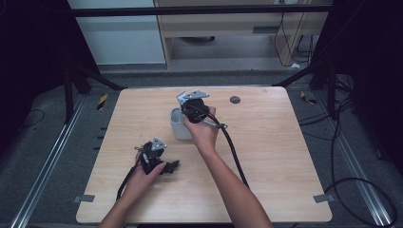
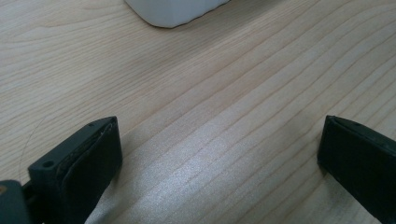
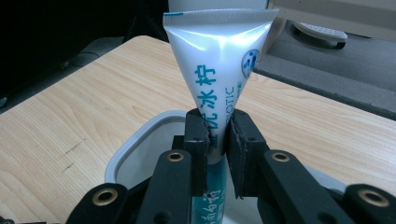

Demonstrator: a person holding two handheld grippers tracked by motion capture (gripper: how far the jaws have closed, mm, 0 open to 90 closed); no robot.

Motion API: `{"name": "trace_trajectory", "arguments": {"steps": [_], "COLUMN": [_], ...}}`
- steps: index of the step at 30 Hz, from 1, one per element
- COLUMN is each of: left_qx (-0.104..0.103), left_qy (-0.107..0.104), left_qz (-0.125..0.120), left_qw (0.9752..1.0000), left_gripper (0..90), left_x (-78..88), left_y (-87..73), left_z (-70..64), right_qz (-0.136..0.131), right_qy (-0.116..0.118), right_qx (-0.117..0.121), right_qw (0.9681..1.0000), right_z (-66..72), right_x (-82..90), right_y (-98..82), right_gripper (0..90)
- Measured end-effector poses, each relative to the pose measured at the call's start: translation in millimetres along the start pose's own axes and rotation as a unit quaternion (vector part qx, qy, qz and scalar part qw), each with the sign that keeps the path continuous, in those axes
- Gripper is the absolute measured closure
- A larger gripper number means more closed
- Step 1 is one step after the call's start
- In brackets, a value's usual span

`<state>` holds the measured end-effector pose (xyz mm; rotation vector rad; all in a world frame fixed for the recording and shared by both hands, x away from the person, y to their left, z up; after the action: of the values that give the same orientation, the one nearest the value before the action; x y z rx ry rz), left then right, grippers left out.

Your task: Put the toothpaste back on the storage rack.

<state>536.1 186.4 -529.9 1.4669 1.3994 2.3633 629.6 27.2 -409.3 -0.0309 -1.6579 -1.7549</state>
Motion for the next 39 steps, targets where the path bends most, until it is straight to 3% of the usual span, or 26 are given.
{"name": "trace_trajectory", "arguments": {"steps": [25,39], "left_qx": [0.0,0.0], "left_qy": [0.0,0.001], "left_qz": [0.0,-0.001], "left_qw": [1.0,1.0], "left_gripper": [0.0,0.0], "left_x": [0.0,-0.1], "left_y": [0.0,0.1], "left_z": [0.0,0.1], "right_qz": [0.003,-0.002], "right_qy": [0.001,0.007], "right_qx": [0.0,0.005], "right_qw": [1.0,1.0], "right_z": [-2.4,-1.9], "right_x": [5.6,18.9], "right_y": [2.5,5.3], "right_gripper": [76.2,76.1]}}
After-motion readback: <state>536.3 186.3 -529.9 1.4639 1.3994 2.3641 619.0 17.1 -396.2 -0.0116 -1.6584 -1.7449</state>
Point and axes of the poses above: each handheld gripper's, and its own axes: x roughly backward along the jaws, y roughly out of its top, z roughly to its left, the point moved 3 cm from there along -x, roughly forward along the jaws, and after that the axes turned 11 degrees about -x, right-handed, at the moved point
